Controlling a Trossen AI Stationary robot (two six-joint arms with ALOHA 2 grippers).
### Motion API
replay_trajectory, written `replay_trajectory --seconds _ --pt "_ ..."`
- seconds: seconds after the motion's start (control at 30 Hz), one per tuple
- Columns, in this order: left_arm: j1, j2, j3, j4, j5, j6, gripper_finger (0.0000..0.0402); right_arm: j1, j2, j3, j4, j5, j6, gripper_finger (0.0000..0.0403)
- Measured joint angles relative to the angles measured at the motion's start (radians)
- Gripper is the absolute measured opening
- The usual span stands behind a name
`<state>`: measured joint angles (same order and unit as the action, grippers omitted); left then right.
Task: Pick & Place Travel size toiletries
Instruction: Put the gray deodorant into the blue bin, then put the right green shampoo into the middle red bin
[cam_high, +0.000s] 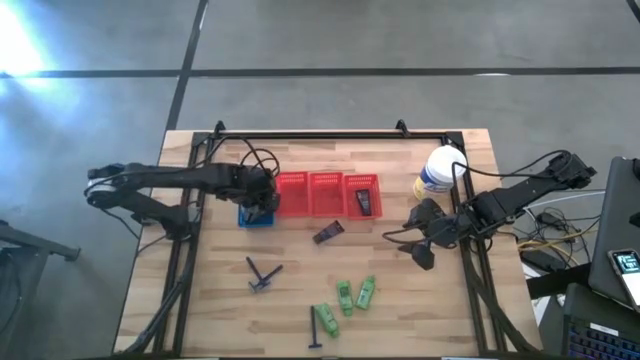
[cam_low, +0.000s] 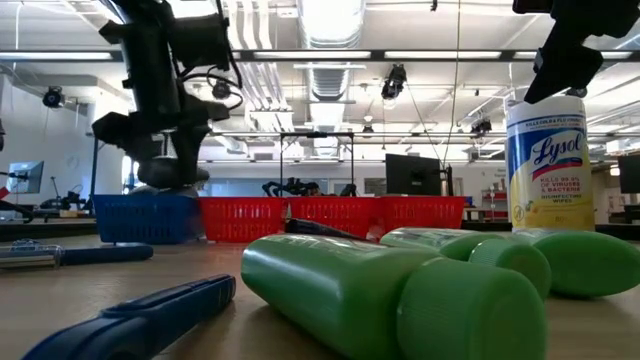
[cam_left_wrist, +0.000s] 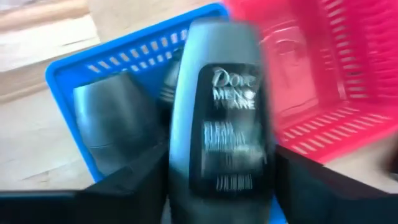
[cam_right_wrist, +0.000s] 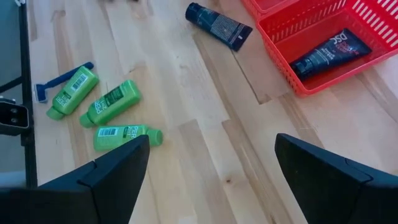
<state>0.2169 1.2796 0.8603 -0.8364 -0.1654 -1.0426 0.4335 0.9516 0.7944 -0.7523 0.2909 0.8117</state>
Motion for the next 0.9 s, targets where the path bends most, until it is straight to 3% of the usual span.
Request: replay_trajectory --seconds 0.2,0.5,0.6,0.8,0.9 --pt "0.0 -0.005 0.082 -0.072 0.0 0.032 0.0314 0.0 0.0 0.0 0.0 0.0 0.001 0.035" --pt "-0.046 -0.01 0.204 -0.226 0.001 0.038 0.0308 0.0 0.0 0.0 0.0 -0.001 0.0 0.0355" --pt "-0.16 -0.011 0.24 -0.205 0.005 0.035 0.0308 0.0 0.0 0.0 0.0 -0.002 -0.002 0.0348" --pt "-0.548 0.021 0.24 0.079 -0.004 0.163 0.0304 0.0 0.0 0.0 0.0 -0.003 -0.025 0.0345" --pt "-0.671 0.096 0.235 0.079 -0.025 0.017 0.0304 0.0 0.0 0.0 0.0 -0.007 -0.028 0.0354"
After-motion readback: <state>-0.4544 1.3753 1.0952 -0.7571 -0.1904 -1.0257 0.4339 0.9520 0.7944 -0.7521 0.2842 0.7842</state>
